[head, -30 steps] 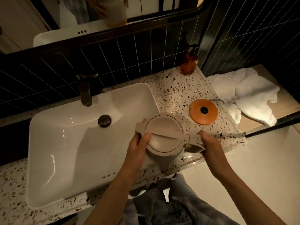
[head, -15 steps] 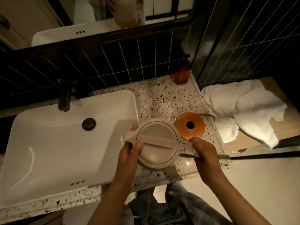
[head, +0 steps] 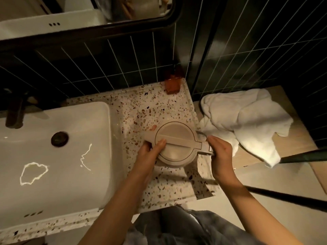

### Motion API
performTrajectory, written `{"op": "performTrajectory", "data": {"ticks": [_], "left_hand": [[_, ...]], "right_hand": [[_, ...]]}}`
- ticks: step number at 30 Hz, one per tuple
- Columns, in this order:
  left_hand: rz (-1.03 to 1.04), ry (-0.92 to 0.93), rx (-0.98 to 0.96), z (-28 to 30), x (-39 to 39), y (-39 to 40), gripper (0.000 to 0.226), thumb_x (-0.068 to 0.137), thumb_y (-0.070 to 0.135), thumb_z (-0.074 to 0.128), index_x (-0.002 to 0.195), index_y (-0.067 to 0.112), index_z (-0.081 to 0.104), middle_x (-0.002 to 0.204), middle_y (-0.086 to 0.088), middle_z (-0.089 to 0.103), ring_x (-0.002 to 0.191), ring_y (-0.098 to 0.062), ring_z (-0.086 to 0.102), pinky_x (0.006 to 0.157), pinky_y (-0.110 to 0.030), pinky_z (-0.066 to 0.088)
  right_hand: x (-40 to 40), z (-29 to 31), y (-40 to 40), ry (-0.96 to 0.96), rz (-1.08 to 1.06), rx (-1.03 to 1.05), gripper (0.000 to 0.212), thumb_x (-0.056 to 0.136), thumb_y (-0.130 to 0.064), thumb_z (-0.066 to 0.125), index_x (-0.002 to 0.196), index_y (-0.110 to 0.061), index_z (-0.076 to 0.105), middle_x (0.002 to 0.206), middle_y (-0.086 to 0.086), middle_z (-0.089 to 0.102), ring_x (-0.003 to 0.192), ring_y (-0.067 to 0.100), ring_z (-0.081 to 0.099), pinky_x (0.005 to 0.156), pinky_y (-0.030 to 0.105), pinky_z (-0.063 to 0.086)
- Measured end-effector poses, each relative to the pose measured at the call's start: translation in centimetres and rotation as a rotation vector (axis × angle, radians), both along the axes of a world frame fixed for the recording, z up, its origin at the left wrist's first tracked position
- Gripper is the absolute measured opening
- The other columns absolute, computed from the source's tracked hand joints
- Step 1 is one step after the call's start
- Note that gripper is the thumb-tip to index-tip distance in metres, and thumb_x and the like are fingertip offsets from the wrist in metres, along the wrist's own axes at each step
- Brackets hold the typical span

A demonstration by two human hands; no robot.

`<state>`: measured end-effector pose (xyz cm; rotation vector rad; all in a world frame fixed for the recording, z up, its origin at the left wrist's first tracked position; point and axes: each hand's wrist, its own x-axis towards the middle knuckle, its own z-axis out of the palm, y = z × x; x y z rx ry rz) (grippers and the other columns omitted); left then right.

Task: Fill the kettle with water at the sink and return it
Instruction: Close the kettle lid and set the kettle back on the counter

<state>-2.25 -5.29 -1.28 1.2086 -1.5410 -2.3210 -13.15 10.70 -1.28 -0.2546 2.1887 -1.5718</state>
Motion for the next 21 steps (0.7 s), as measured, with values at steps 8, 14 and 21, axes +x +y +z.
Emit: {"op": "performTrajectory", "data": {"ticks": [8,14,21], "left_hand": [[-0.054,-0.068,0.006,-2.0,-2.4,0.1,0.061,0.091,0.028,0.060,0.147,0.025,0.036,0.139,0.006,0.053,0.117,-0.003,0.053,0.080,-0.016,0.052],[-0.085,-0.120,-0.027,-3.3,-2.1,0.5,0.075,0.073,0.051,0.068,0.140,0.031,0.044,0.134,0.011,0.057,0.124,-0.009,0.053,0.101,-0.029,0.045],[-0.098,-0.113,-0.050,-3.7,-2.0,1.3,0.081,0.073,0.053,0.067,0.146,0.034,0.038,0.141,0.012,0.051,0.128,-0.006,0.049,0.110,-0.034,0.039]], "right_hand": [[-3.0,-3.6,-0.3,-0.061,-0.156,-0.296,0.063,0.091,0.010,0.046,0.053,-0.031,0.074,0.053,-0.015,0.068,0.055,-0.006,0.059,0.059,0.010,0.046],[-3.4,-4.6,-0.3,-0.138,-0.173,-0.321,0.063,0.091,0.008,0.045,0.046,-0.028,0.070,0.046,-0.013,0.061,0.049,-0.003,0.054,0.055,0.012,0.043],[-4.1,-4.6,-0.1,-0.150,-0.148,-0.303,0.061,0.087,0.004,0.044,0.043,-0.031,0.067,0.044,-0.015,0.060,0.048,-0.005,0.054,0.053,0.008,0.041]]}}
